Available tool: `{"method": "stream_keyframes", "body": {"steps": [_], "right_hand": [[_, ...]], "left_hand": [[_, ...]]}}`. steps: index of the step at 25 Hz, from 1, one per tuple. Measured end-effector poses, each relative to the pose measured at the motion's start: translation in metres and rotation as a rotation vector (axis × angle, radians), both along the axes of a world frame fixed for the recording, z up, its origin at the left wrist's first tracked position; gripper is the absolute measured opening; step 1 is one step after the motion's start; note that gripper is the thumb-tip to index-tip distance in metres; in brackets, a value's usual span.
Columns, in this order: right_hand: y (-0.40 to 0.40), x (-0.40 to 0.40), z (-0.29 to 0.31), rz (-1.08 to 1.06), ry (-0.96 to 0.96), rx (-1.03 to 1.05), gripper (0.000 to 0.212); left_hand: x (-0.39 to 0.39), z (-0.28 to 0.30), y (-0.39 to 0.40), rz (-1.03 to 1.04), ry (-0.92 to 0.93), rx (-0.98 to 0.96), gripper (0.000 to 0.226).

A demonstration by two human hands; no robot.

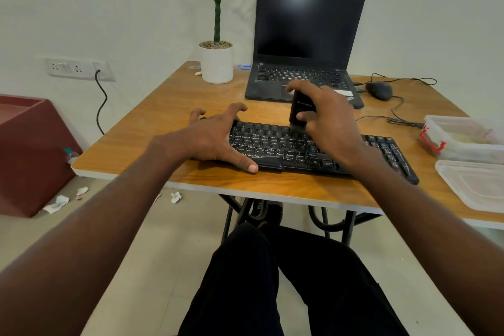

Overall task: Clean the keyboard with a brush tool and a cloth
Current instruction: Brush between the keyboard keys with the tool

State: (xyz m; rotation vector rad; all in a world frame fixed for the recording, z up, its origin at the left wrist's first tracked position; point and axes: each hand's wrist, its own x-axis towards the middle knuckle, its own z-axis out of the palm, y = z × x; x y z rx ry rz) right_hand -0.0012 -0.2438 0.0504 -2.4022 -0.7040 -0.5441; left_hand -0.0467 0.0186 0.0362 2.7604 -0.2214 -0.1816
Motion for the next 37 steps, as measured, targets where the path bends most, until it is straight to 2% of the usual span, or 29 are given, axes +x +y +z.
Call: {"method": "stream_keyframes", "body": {"steps": [3,8,11,13,15,17,20,24,26,31,35,37], "right_hand": [[-0.011,-0.007,-0.007,0.081,0.050,0.143,0.062],[-0.021,-0.012,-0.001,0.235,0.145,0.127,0.058],[-0.025,-0.008,0.007,0.069,0.058,-0.055,0.058],[-0.027,-0.006,0.010,0.007,0.011,-0.099,0.060],[-0.028,-0.006,0.012,0.102,0.124,-0.008,0.059],[-0.032,-0.009,0.019,0.113,0.216,-0.009,0.056],[-0.041,-0.008,0.029,-0.018,0.150,-0.128,0.050],[-0.044,-0.007,0.031,0.141,0.388,0.154,0.045],[-0.044,-0.008,0.028,0.153,0.437,0.207,0.043],[-0.057,-0.005,0.044,-0.033,0.276,-0.163,0.044],[-0.059,-0.007,0.048,0.083,0.367,-0.038,0.046],[-0.058,-0.007,0.046,0.028,0.362,-0.108,0.046]], "left_hand": [[0.001,0.000,0.000,-0.004,0.001,-0.009,0.145],[0.000,0.001,-0.001,-0.006,0.001,-0.015,0.141],[0.000,0.001,-0.001,-0.002,0.002,-0.025,0.140],[0.000,0.001,-0.001,0.003,0.004,-0.022,0.141],[0.001,0.002,-0.001,0.005,0.006,-0.011,0.142],[0.001,0.002,-0.002,0.006,0.006,-0.003,0.143],[0.001,0.001,-0.001,0.008,0.008,-0.009,0.143],[0.001,0.001,-0.001,0.008,0.011,-0.001,0.143],[0.001,0.000,-0.002,0.012,0.014,0.003,0.143],[0.002,0.000,0.000,0.010,0.014,-0.008,0.142],[0.001,0.000,-0.001,0.009,0.012,-0.008,0.142],[0.000,0.001,-0.001,0.008,0.019,-0.005,0.142]]}}
